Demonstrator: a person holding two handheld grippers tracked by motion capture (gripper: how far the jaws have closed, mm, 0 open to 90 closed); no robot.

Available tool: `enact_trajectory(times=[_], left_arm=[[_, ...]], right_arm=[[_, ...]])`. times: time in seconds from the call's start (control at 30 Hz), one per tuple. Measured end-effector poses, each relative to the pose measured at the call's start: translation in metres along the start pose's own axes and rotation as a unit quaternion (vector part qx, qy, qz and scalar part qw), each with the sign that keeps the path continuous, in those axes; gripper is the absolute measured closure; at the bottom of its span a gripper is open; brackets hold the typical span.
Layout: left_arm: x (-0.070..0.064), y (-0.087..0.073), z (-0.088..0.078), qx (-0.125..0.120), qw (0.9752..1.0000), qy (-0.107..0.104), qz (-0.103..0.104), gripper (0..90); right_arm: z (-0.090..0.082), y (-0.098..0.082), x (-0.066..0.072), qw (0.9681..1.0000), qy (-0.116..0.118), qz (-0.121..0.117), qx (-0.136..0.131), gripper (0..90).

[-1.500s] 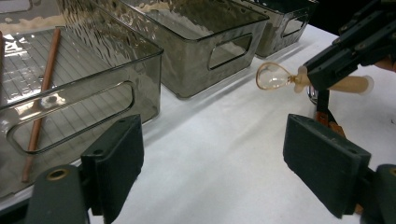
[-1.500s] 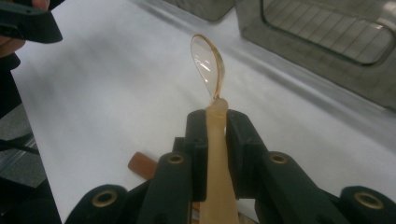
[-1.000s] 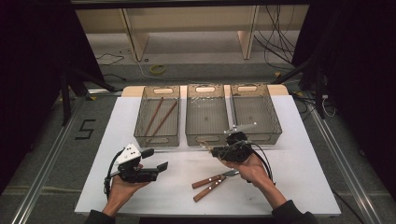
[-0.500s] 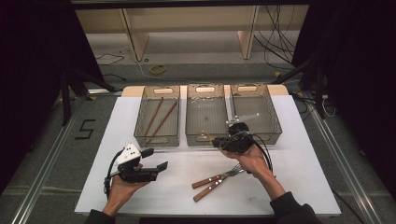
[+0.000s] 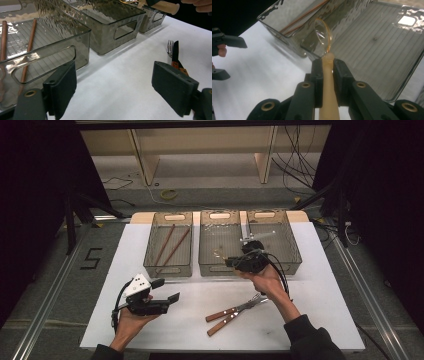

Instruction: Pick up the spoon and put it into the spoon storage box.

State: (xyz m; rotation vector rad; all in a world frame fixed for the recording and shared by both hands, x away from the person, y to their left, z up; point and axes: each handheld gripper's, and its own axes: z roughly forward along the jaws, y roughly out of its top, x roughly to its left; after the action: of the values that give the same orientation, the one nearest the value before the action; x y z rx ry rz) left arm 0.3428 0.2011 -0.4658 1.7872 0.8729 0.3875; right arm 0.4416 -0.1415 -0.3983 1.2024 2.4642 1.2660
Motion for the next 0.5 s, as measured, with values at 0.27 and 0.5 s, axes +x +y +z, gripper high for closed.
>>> enact_trajectory(times=[0.27, 0.5], left_arm=[[0.000, 0.000, 0.000, -0.004, 1.0000, -0.002, 0.000, 19.6], [0.000, 0.000, 0.000, -0.005, 1.0000, -0.002, 0.001, 19.6]], right_arm=[[0.004, 0.014, -0.005, 0.9999, -0.009, 0.004, -0.006, 80.1], [0.006, 0.026, -0.009, 0.9998, -0.015, 0.010, -0.009, 80.1]])
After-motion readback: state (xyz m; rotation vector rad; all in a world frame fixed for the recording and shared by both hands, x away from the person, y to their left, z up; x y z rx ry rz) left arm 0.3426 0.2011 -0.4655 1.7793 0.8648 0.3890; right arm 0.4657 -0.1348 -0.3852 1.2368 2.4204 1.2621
